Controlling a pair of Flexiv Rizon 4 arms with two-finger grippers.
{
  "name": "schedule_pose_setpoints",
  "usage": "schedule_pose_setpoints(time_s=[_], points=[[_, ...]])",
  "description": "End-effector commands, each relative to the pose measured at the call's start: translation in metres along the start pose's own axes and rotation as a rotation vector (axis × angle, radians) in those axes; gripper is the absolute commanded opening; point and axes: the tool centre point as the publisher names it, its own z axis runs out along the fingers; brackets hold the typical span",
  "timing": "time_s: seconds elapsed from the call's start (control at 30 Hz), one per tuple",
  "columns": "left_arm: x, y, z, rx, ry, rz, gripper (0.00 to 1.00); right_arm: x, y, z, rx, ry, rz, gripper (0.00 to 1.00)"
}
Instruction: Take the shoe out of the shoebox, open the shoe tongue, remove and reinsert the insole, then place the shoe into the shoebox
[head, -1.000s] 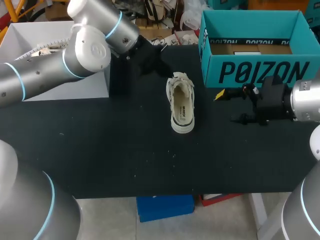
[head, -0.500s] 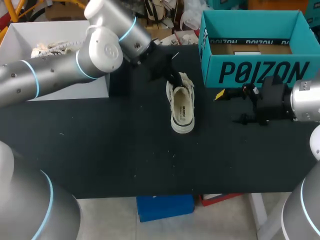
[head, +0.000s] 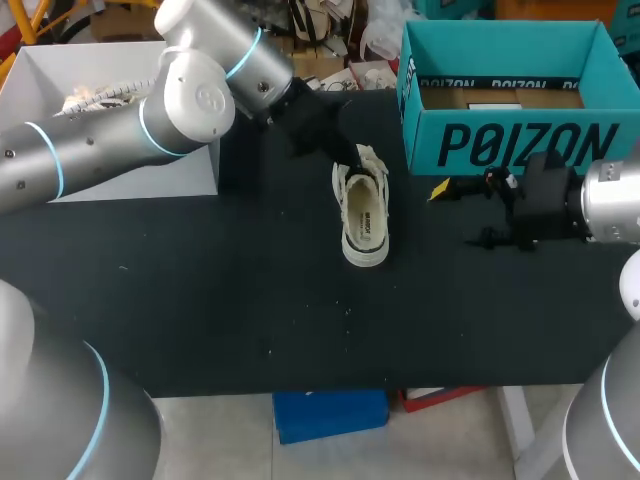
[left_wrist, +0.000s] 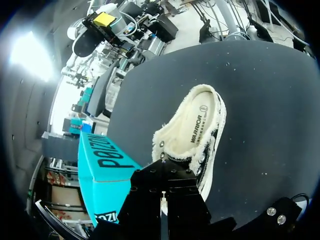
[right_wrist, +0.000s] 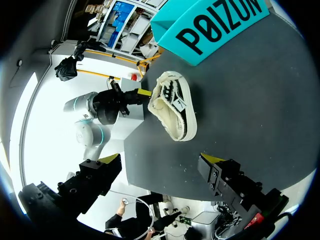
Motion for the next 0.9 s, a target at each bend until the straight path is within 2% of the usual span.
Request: schedule_pose_setpoints(time_s=[0.03,0.1,0.13,0.23,0.27,0.3,0.47,0.9], points=[[0.006,-0.016,-0.035,-0.019,0.026,-0.003,0.00,0.001,0.001,0.001,0.001,-0.002,0.001,1.00],[0.012,-0.023,-0.045,-0.020,0.033,-0.018,0.00,0.001,0.001,0.001,0.001,-0.002,0.001,1.00],[0.017,-0.027,-0.051,-0.020,0.044,-0.030,0.10,0.001,0.001,0.001,0.001,-0.002,0.001,1.00],[0.034,-0.040,-0.068,-0.018,0.064,-0.084,0.55,0.001,0.001,0.001,0.001,-0.002,0.001,1.00],[0.041,-0.044,-0.073,-0.025,0.084,-0.103,0.91,0.001,0.001,0.001,0.001,-0.002,0.001,1.00],[0.047,-0.048,-0.078,-0.018,0.080,-0.121,1.00,0.001,0.001,0.001,0.001,-0.002,0.001,1.00],[0.069,-0.069,-0.103,-0.028,0.062,-0.149,1.00,0.001,0.001,0.001,0.001,-0.002,0.001,1.00],[0.069,-0.069,-0.103,-0.028,0.062,-0.149,1.00,0.001,0.001,0.001,0.001,-0.002,0.001,1.00]])
